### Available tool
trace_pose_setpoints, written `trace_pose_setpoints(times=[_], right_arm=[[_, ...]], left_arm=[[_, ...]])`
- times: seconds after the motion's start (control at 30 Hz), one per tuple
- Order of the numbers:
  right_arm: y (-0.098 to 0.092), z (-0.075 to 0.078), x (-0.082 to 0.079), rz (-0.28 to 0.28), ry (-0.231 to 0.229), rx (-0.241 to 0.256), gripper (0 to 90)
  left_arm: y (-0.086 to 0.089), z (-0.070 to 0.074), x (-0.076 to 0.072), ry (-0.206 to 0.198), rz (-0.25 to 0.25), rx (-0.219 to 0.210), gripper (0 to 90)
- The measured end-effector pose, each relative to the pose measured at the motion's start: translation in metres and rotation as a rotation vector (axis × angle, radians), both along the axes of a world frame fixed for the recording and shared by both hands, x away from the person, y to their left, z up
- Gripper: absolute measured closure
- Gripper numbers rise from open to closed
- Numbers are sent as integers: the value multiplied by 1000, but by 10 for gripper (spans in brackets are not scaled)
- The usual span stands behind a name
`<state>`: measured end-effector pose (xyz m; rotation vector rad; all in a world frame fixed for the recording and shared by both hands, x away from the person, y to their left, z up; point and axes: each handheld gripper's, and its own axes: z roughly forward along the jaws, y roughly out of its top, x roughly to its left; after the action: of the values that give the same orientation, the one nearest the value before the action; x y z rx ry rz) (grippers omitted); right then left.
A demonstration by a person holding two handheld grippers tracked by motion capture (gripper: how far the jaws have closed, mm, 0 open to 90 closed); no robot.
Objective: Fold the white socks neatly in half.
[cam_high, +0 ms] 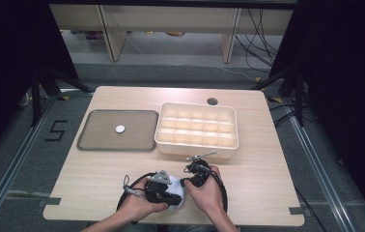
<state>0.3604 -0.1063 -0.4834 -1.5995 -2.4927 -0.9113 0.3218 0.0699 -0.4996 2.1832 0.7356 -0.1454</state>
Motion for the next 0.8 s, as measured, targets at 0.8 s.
trace_pose_setpoints(times=[0.8], right_arm=[[-3, 4, -3, 10, -48, 20, 836]], left_arm=[[49, 48, 13, -95, 183, -125, 488]])
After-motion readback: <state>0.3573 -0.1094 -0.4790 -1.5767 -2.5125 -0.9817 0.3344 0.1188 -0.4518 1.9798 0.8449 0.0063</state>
